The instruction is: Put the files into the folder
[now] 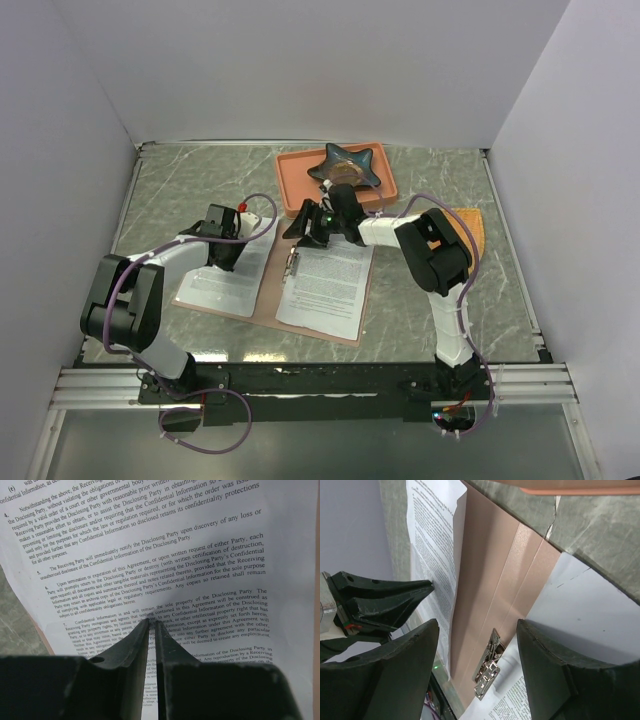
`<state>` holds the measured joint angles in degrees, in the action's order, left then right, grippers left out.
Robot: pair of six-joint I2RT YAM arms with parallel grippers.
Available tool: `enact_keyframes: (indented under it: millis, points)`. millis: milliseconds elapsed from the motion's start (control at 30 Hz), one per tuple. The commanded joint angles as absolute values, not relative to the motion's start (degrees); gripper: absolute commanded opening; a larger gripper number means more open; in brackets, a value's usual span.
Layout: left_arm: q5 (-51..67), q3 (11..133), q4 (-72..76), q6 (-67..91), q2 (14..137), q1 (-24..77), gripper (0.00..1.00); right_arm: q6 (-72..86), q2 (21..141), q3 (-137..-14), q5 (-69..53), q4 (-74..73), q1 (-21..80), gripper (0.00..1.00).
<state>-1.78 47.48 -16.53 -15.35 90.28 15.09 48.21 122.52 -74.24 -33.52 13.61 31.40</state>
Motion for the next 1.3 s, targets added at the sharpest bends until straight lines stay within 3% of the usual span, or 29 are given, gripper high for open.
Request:
enact_keyframes:
  millis: [0,1267]
  points:
    - [-2.28,47.55,-18.10,-14.85,90.97,15.21,0.17,49.83,123.05,-73.21,-35.24,19.68,31.90,0.71]
    - [-3.96,46.23,-17.58,-16.35,88.24,15.21,0.16,58.27,119.62,-67.59,-37.88,33.57,33.31,0.66]
